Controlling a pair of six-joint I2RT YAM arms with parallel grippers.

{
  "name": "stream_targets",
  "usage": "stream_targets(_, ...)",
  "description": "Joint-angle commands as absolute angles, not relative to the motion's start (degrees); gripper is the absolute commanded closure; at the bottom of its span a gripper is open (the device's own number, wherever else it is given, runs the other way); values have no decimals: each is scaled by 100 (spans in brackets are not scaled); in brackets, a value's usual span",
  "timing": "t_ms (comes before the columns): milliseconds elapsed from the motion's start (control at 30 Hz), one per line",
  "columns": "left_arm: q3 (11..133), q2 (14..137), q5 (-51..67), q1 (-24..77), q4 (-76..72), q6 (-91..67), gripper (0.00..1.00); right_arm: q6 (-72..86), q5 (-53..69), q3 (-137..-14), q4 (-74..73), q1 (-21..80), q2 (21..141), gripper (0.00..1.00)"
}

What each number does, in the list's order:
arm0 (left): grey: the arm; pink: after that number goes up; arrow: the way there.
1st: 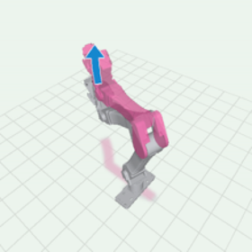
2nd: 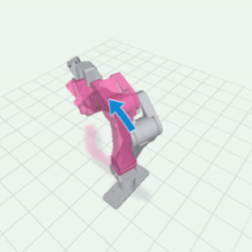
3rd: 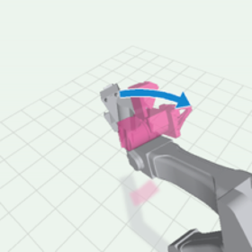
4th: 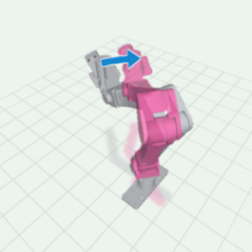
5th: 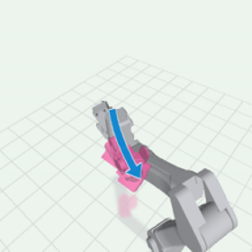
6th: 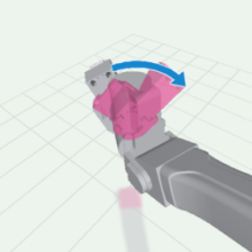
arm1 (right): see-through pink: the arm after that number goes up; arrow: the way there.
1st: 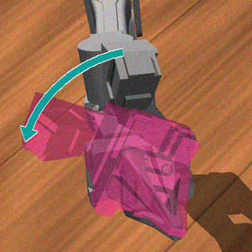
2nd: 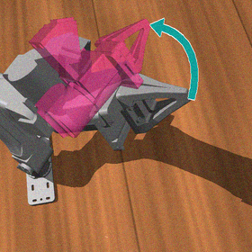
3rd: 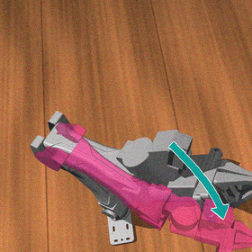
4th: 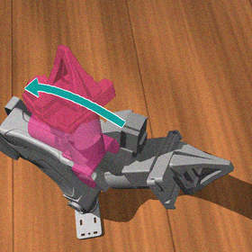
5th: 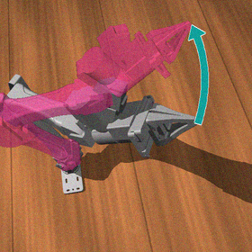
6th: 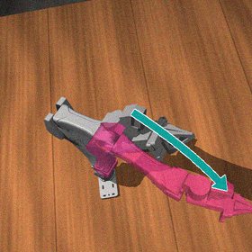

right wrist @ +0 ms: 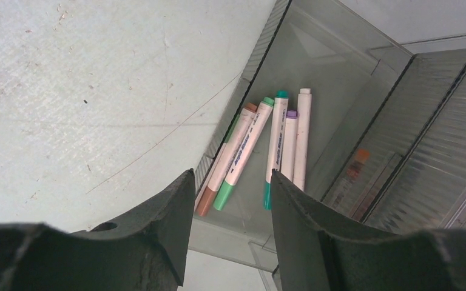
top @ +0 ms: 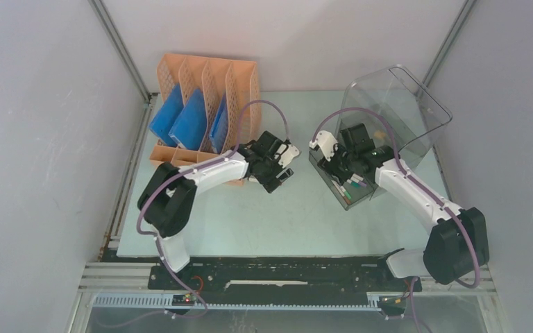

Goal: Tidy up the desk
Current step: Place the stationery in the drawer.

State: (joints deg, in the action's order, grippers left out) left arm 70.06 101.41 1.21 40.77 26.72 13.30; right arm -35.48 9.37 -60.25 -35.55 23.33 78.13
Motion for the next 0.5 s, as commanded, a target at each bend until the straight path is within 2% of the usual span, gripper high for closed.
stream_targets(0, 7579, 10568, -66, 4088, 3185, 1894, 21, -3629, 1084, -6027, -3592, 2252, 7555, 44)
stream_targets(133, 7935, 10984, -193, 4063, 3394, 2098, 24, -3630, 1126, -6027, -3603, 2213, 7503, 44)
stream_targets(467, 8488, 11708, 26, 3969, 3822, 2268, 49, -3661, 1203, -6029, -3631, 2125, 7444, 44)
